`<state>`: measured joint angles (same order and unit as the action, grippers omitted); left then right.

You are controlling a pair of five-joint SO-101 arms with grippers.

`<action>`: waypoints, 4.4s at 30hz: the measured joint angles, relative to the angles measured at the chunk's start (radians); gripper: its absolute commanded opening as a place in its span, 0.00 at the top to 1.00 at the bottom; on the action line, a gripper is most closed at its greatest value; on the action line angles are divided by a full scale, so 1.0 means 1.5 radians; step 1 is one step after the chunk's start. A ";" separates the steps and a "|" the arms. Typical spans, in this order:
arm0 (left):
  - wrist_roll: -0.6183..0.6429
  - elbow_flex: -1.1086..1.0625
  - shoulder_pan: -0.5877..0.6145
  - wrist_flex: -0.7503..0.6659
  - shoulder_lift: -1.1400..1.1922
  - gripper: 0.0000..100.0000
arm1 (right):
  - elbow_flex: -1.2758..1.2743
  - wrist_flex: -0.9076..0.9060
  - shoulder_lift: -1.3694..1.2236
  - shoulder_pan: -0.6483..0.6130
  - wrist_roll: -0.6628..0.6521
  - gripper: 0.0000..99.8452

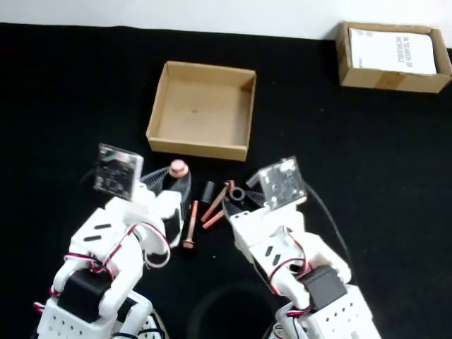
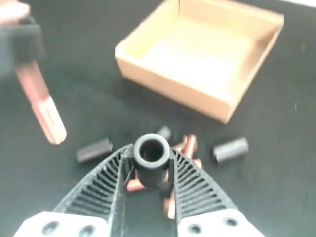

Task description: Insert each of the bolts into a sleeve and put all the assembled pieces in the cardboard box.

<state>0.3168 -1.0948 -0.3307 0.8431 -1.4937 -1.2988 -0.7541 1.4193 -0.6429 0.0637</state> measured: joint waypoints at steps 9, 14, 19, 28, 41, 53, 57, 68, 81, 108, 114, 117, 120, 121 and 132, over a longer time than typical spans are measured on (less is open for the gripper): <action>0.025 0.217 0.001 -0.049 0.237 0.99 | -0.179 0.174 0.116 0.003 -0.012 0.99; 0.025 0.388 -0.041 -0.026 0.386 0.99 | -0.235 0.178 0.169 0.004 -0.012 0.99; 0.025 0.454 -0.097 0.042 0.438 0.99 | -0.252 0.179 0.222 0.014 -0.012 0.99; -0.059 0.367 -0.118 -0.009 0.439 0.99 | -0.252 0.179 0.251 0.068 -0.012 0.99; -0.128 0.310 -0.194 -0.130 0.439 0.99 | -0.252 0.139 0.253 0.076 -0.012 0.99; -0.172 0.170 -0.210 -0.272 0.439 0.99 | -0.252 0.139 0.253 0.076 -0.012 0.99; -0.176 0.153 -0.211 -0.293 0.440 0.99 | -0.252 0.139 0.253 0.078 -0.012 0.99; -0.179 0.100 -0.211 -0.301 0.441 0.99 | -0.252 0.138 0.252 0.078 -0.012 0.99; -0.177 0.041 -0.193 -0.300 0.440 0.99 | -0.252 0.139 0.254 0.119 -0.014 0.99; -0.127 0.039 -0.171 -0.047 0.215 0.97 | -0.250 0.103 0.256 0.146 0.016 0.99; -0.174 0.039 -0.030 -0.046 0.080 0.99 | -0.165 -0.015 0.194 0.140 0.120 0.99; -0.187 0.023 0.070 -0.046 0.021 0.99 | -0.086 -0.020 0.104 0.141 0.126 0.99; -0.187 -0.020 0.176 -0.046 -0.030 0.99 | 0.035 -0.024 -0.012 0.140 0.127 0.99; -0.187 -0.041 0.208 -0.046 -0.047 0.99 | 0.081 -0.025 -0.057 0.140 0.127 0.99; -0.187 -0.342 0.313 -0.046 -0.208 0.99 | 0.616 -0.234 -0.643 0.039 0.020 0.99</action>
<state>0.0361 -1.6072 0.1389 0.7741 -1.8052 -0.3751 -1.1055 0.4542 -0.5846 0.0944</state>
